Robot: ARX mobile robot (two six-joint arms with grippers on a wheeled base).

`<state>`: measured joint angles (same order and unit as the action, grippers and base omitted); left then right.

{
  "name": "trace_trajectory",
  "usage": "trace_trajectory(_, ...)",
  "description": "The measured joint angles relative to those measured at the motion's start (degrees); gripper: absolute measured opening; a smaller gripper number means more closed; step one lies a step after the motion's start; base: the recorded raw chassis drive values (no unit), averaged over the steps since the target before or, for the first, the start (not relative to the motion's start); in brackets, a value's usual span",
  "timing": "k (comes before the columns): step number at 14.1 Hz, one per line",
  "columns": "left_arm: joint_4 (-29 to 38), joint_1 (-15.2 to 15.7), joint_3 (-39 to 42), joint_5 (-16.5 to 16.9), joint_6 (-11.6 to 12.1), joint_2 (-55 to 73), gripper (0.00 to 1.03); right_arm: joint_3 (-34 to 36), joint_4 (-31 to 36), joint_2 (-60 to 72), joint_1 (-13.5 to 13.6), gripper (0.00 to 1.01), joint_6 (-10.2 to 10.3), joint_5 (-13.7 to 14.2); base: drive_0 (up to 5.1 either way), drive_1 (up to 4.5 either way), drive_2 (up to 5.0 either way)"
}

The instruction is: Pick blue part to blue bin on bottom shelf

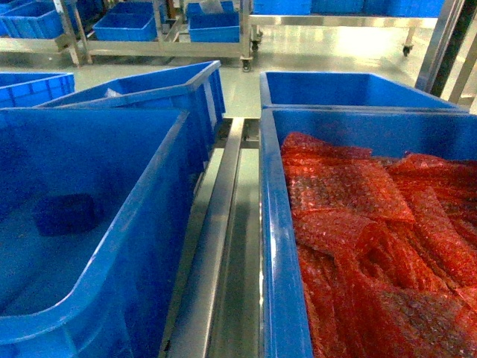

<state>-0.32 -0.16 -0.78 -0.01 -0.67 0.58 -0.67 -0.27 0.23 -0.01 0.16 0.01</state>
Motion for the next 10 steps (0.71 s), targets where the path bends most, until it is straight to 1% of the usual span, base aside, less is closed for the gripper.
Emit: trace_trajectory(10, 0.0, 0.0, 0.0, 0.0, 0.0, 0.0, 0.98, 0.0, 0.0, 0.0, 0.0, 0.98, 0.0, 0.0, 0.0, 0.00, 0.0)
